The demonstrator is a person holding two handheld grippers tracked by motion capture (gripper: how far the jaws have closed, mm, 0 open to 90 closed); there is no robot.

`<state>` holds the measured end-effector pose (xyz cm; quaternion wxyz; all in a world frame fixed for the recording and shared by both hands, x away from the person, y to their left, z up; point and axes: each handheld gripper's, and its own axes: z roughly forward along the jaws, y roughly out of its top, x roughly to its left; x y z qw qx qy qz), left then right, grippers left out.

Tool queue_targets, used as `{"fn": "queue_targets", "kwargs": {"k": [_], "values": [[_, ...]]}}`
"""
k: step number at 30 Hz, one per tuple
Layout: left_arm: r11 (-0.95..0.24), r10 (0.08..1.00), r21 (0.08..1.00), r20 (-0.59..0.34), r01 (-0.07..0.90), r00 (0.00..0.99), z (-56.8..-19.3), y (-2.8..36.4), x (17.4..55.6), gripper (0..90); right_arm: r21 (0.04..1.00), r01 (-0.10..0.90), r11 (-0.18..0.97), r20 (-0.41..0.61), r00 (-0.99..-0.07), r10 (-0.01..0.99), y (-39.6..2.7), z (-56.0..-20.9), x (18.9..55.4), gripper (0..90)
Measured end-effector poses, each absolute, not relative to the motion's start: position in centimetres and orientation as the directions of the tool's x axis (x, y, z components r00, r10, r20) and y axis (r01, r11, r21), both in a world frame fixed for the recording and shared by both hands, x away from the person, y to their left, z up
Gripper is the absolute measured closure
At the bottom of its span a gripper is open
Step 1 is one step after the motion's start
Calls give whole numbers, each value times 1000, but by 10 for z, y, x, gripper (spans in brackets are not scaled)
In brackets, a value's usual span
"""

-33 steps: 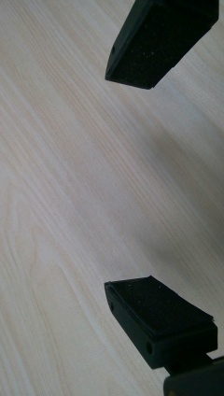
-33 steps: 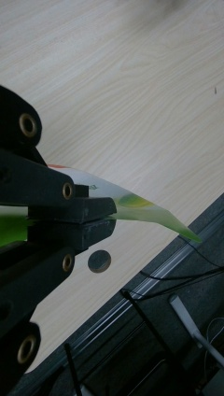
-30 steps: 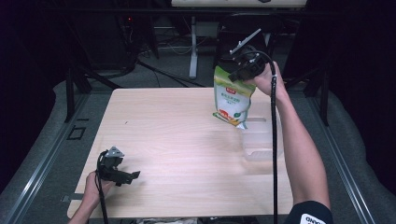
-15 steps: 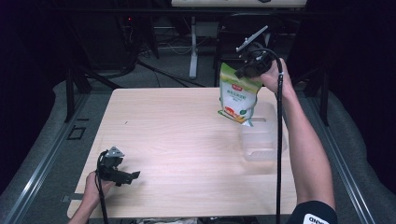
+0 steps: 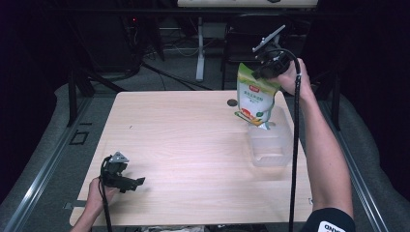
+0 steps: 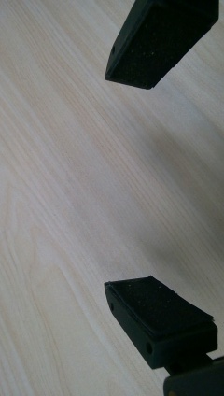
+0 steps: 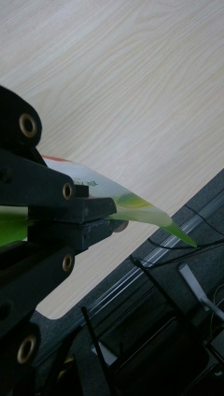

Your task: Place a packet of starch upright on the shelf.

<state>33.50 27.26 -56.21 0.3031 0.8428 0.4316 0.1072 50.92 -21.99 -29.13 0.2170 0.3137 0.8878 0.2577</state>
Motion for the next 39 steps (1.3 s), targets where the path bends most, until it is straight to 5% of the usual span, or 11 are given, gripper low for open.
{"fn": "queue_targets", "kwargs": {"k": [39], "values": [[-437,797,603,-85,668,598,-562,274,335,20,558,414,719,-360,-660,659,-252,-318,525,893]]}}
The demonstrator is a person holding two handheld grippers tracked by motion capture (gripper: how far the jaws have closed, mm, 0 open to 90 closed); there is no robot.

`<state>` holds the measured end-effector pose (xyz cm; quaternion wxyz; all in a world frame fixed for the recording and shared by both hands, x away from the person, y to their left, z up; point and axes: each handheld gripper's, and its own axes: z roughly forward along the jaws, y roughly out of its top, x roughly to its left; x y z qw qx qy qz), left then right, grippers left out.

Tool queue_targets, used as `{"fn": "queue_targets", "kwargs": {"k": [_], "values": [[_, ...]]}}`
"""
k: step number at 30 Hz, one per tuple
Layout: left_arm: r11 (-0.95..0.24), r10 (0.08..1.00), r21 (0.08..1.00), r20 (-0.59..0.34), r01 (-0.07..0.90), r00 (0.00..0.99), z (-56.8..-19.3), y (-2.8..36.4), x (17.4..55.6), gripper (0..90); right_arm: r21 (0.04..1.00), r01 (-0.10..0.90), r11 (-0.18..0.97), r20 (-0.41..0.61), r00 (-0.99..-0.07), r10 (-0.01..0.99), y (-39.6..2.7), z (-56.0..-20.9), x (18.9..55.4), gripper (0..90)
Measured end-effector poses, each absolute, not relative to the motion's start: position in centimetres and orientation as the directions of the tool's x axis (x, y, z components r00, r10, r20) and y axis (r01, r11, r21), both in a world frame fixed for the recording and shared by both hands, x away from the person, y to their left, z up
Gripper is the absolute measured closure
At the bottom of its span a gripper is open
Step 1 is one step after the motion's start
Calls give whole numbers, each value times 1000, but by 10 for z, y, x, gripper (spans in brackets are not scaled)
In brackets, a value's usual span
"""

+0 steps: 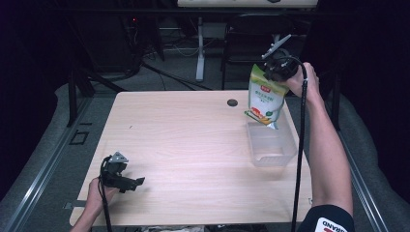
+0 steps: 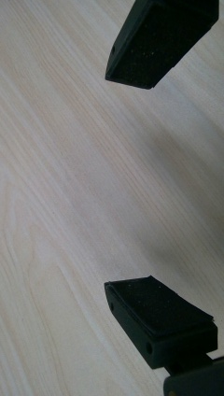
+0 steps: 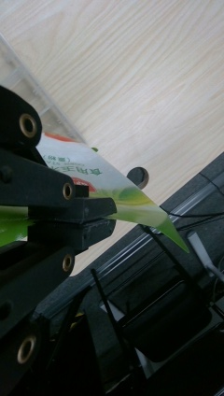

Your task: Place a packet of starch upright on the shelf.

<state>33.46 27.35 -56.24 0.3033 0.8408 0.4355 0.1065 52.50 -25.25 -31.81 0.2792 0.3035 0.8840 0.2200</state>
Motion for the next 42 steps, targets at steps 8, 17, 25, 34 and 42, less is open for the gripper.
{"fn": "queue_targets", "kwargs": {"k": [8,17,25,34,42], "values": [[-443,794,602,-80,665,602,-562,273,335,20,545,399,738,-399,-650,647,-256,-319,525,893],[-437,797,604,-83,666,598,-562,274,335,20,535,368,761,-441,-646,623,-257,-326,527,893],[-443,795,603,-77,663,602,-562,274,335,20,506,322,800,-502,-644,577,-255,-332,524,893],[-438,797,604,-81,666,598,-562,274,334,20,513,289,808,-524,-640,562,-256,-338,524,893],[-439,798,603,-79,666,598,-562,274,334,20,506,294,811,-522,-645,558,-257,-350,525,892]]}}
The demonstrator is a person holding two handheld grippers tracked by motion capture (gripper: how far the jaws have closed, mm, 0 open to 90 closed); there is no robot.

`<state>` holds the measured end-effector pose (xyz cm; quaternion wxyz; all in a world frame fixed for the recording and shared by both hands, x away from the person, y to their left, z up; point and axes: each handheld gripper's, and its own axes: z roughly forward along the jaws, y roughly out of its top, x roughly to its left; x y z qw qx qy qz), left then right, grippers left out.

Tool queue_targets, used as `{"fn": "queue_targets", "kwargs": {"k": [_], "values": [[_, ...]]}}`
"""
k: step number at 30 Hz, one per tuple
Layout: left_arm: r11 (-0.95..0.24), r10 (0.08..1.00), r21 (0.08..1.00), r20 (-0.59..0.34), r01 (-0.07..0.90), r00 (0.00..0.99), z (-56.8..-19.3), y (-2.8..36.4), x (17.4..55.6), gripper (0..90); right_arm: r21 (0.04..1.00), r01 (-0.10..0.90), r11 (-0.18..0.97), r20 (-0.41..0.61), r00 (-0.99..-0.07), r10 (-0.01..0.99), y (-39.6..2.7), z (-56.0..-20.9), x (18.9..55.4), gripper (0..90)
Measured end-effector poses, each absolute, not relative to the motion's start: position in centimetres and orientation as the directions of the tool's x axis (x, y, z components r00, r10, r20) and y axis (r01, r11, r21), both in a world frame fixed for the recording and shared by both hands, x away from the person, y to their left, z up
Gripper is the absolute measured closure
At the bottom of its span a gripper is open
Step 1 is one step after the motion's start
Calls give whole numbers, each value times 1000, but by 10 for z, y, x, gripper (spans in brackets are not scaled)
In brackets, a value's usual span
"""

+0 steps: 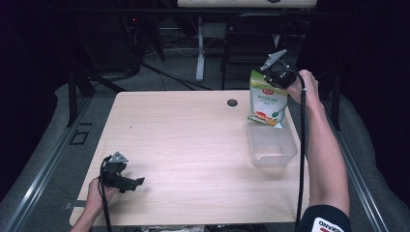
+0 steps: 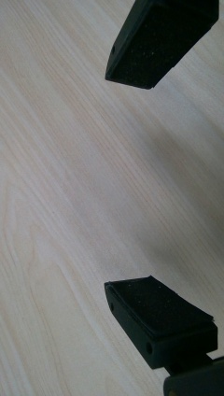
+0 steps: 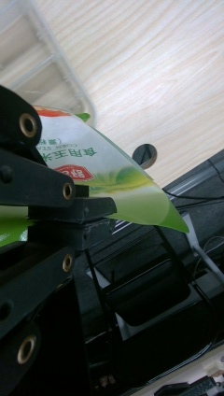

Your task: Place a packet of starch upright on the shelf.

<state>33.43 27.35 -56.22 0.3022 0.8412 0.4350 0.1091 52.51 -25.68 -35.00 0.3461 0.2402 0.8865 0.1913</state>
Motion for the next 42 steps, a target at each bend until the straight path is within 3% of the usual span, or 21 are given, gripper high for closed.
{"fn": "queue_targets", "kwargs": {"k": [13,26,29,31,34,39,42], "values": [[-438,797,606,-80,664,599,-562,274,334,20,504,326,800,-505,-640,579,-250,-373,530,889],[-445,797,601,-73,664,600,-562,273,336,20,564,412,716,-446,-577,684,-264,-387,532,865],[-441,799,602,-76,666,597,-562,272,336,20,577,436,690,-423,-563,710,-265,-386,533,787],[-443,797,601,-76,665,599,-562,272,335,20,578,457,676,-412,-552,725,-263,-384,533,656],[-444,797,607,-68,659,600,-560,271,334,21,593,470,653,-392,-540,745,-259,-381,531,534],[-454,792,604,-64,655,607,-560,270,334,20,637,503,585,-274,-561,781,-251,-375,526,340],[-451,791,606,-67,655,608,-560,269,335,21,645,512,568,-229,-579,782,-243,-372,525,277]]}}
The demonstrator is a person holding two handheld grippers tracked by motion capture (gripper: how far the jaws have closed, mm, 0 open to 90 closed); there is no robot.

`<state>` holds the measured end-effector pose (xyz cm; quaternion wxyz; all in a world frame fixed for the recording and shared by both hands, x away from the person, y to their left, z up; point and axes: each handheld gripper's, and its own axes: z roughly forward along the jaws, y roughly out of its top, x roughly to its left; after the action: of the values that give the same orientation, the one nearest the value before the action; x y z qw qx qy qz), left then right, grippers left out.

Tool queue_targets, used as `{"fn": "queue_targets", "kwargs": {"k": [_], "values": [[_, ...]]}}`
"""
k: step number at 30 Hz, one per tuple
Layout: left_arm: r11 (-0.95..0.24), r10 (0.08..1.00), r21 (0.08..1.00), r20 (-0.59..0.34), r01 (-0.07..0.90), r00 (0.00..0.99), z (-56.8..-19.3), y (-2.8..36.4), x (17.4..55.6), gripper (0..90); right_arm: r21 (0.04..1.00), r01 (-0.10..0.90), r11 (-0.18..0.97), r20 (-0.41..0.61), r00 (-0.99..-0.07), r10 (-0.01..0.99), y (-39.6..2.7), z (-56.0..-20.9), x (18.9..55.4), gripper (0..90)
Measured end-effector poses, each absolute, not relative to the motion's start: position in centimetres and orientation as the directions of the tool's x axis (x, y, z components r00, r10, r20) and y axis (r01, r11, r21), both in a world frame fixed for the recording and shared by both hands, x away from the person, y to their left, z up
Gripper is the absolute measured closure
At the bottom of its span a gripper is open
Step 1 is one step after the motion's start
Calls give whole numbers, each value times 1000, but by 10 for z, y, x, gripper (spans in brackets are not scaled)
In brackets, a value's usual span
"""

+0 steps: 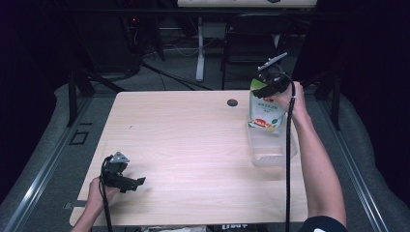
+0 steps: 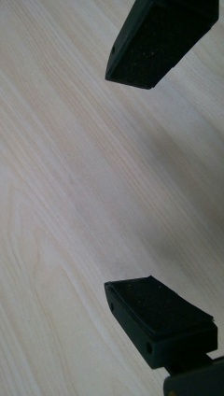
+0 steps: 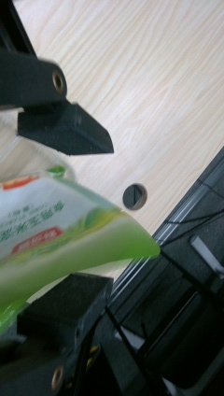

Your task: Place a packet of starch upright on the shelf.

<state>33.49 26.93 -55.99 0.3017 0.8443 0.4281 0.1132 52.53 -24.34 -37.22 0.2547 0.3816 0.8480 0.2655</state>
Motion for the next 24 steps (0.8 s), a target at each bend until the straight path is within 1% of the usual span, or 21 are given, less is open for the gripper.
{"fn": "queue_targets", "kwargs": {"k": [3,9,17,24], "values": [[-462,784,600,-68,654,617,-560,268,336,20,664,509,548,-178,-605,777,-235,-369,524,232],[-452,787,605,-74,656,612,-560,270,335,21,655,498,568,-143,-656,741,-208,-373,519,165],[-463,782,604,-65,649,619,-560,269,334,20,650,488,583,-83,-716,693,-174,-396,502,152],[-467,779,604,-65,646,624,-559,268,334,21,657,489,574,-31,-743,668,-150,-420,474,148]]}}
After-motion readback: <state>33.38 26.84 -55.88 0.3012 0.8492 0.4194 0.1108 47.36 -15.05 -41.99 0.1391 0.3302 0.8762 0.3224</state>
